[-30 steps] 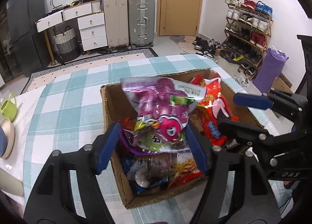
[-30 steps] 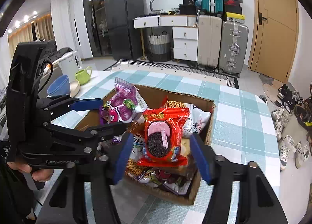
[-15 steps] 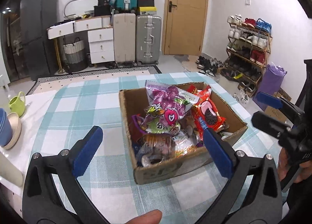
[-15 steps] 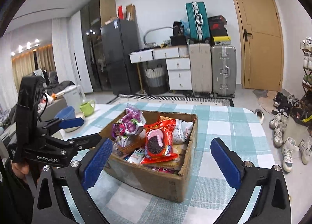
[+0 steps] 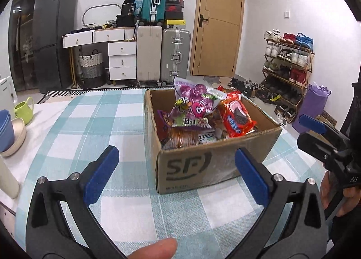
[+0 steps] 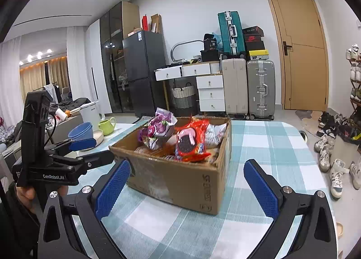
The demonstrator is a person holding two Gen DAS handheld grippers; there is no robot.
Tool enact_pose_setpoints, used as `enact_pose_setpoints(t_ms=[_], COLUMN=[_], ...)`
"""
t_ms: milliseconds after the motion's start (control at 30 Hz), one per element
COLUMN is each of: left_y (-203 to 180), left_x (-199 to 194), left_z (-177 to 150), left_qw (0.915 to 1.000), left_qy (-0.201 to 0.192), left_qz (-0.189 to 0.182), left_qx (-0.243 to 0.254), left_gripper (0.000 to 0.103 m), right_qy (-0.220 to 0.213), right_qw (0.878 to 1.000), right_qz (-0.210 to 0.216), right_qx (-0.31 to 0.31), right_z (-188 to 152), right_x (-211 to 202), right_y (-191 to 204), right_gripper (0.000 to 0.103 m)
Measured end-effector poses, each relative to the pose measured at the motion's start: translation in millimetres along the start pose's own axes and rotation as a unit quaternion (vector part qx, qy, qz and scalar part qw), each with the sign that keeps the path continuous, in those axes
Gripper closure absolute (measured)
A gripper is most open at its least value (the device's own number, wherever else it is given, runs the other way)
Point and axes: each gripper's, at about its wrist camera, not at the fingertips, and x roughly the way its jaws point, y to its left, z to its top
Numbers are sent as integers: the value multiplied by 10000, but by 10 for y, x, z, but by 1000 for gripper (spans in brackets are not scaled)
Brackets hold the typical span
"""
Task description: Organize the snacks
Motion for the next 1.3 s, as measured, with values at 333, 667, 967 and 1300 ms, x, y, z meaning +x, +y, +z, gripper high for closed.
enact_pose_setpoints(t_ms=[333, 667, 967, 1300], left_y=[36, 96, 91, 73], left_x=[-36, 7, 21, 18], left_z=[-269, -318, -330, -345], left_qw=[9989, 9986, 9986, 9986], left_qy=[-424, -452, -460, -482], left_qz=[195, 238, 208, 195], left_qx=[-53, -157, -133, -94], left_gripper=[1, 1, 1, 1], right_qy=[-185, -266, -282, -307], right_qw=[9995, 9992, 9991, 9991], right_qz=[-54, -69, -69, -77], right_qx=[-239, -301, -310, -286], right_z=[-182, -184, -210, -209], right_x=[-37, -60, -69, -51], right_y=[108, 127, 133, 127], right_gripper=[1, 1, 1, 1])
